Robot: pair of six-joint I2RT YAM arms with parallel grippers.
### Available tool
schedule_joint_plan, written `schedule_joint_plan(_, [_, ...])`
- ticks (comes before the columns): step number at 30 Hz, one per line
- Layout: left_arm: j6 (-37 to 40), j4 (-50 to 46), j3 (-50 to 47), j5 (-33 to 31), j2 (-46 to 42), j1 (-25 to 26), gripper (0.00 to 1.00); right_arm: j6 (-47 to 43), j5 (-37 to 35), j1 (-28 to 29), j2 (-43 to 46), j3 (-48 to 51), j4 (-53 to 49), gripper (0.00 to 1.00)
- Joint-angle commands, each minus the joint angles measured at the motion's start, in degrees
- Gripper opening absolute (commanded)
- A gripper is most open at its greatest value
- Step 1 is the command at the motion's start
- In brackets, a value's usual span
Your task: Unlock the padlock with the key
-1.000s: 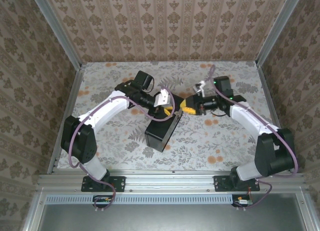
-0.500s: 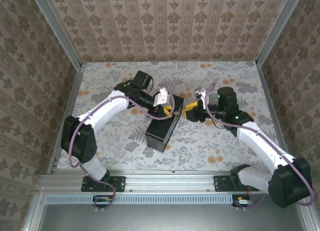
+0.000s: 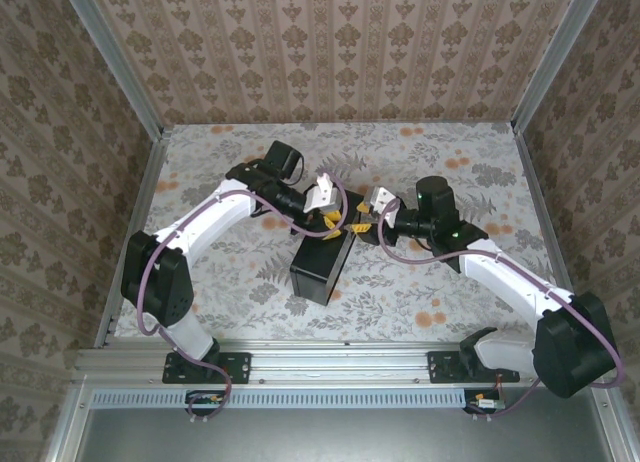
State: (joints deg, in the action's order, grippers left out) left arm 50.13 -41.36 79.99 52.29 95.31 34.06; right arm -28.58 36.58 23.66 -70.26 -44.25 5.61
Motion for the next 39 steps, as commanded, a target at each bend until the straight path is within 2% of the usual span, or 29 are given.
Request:
schedule_joint_plan(1, [1.11,-0.02,3.40,4.11,-0.23,-0.23,0.05,-4.56,0.33,0.84,-0.41,-1.15,-1.01,0.48])
schedule_joint_plan(12, [1.11,-0.12,3.95,4.68,-0.55,-0.23,0.04,-5.81,0.90,2.49,0.09,-1.23,-3.01,0.45])
schedule_joint_plan(20, [1.10,-0.36,3.86,4.84,-0.94,-0.05,0.03,-5.20,0.75,3.32,-1.02,-1.63,-1.48,0.28])
schedule_joint_plan(24, [1.02,-0.08,3.73,4.92,-1.11,0.12,0.03,-5.44,1.36,3.41,-1.15,-2.02,-2.62,0.12])
schedule_joint_plan(30, [0.29,0.67,3.52,4.34,-1.00,0.95,0.03,-1.24,5.22,3.59,-1.01,-3.81,-5.06,0.02])
schedule_joint_plan(33, [-0.63,2.14,2.22,4.01,-1.34,1.18,0.02,2.56,7.72,3.59,-1.55,-6.47,-9.67,0.02])
schedule_joint_plan(37, [-2.02,4.31,0.66,3.11,-1.58,0.92,0.04,7.03,8.65,3.59,-0.22,-4.98,-9.57,0.04])
schedule_joint_plan(38, [-2.69,4.96,0.45,2.71,-1.47,0.92,0.11,6.90,8.33,3.59,0.15,-5.08,-11.74,0.11])
schedule_joint_plan(39, [-4.49,6.53,0.05,2.15,-1.47,0.92,0.21,5.99,7.76,3.59,0.37,-5.59,-15.02,0.24])
